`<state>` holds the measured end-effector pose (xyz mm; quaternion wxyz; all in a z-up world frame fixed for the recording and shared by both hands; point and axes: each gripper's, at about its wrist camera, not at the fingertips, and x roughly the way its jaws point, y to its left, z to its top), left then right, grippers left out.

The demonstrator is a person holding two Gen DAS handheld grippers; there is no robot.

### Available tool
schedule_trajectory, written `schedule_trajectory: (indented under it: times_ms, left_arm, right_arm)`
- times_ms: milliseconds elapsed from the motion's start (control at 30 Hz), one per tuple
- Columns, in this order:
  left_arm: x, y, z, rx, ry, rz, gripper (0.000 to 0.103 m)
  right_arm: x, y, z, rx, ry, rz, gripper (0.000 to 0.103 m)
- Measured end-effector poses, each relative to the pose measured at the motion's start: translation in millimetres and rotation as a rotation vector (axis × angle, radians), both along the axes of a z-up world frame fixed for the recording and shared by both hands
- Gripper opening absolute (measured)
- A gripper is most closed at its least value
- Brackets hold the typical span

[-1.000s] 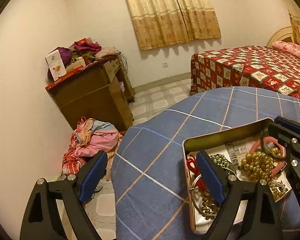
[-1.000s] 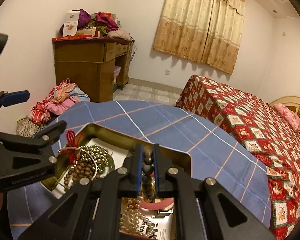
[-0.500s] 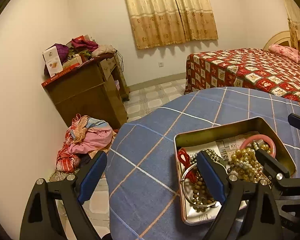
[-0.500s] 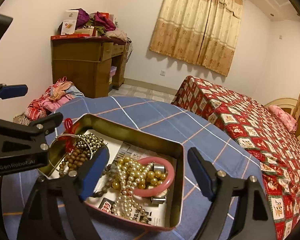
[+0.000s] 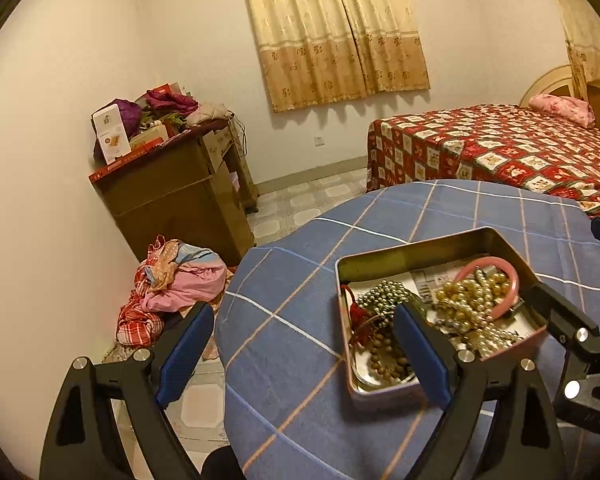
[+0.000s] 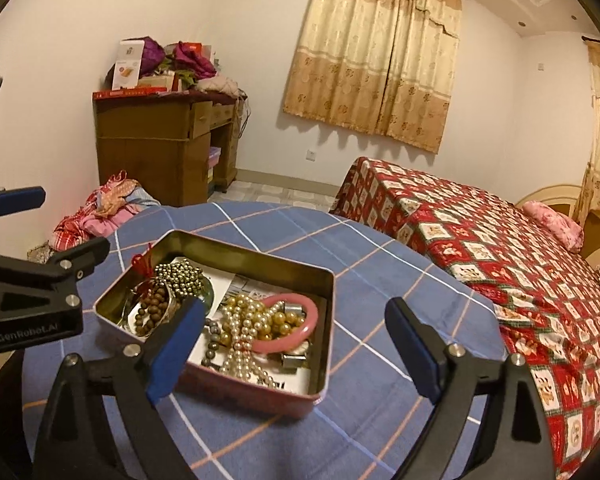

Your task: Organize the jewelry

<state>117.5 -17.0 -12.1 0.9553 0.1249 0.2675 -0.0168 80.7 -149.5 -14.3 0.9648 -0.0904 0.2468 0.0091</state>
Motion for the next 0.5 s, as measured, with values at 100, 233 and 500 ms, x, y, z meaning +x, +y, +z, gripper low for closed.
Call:
schedule_trajectory:
  times_ms: [100, 233, 500]
  left_arm:
    - [-11, -4, 2, 0.002, -0.007, -0.014, 0.091]
    - [-22, -6, 7, -0.004, -0.019, -0.026, 0.091]
    - [-36, -7, 19, -0.004, -0.056, -0.033, 0.091]
  right_arm:
    - [-6, -4, 5, 0.012, -0.017, -0.012, 0.096]
    - [-13, -12, 9, 0.036, -0.034, -0.031, 0.096]
    - [-25, -16, 15, 0.051, -0.056, -0.041, 0.096]
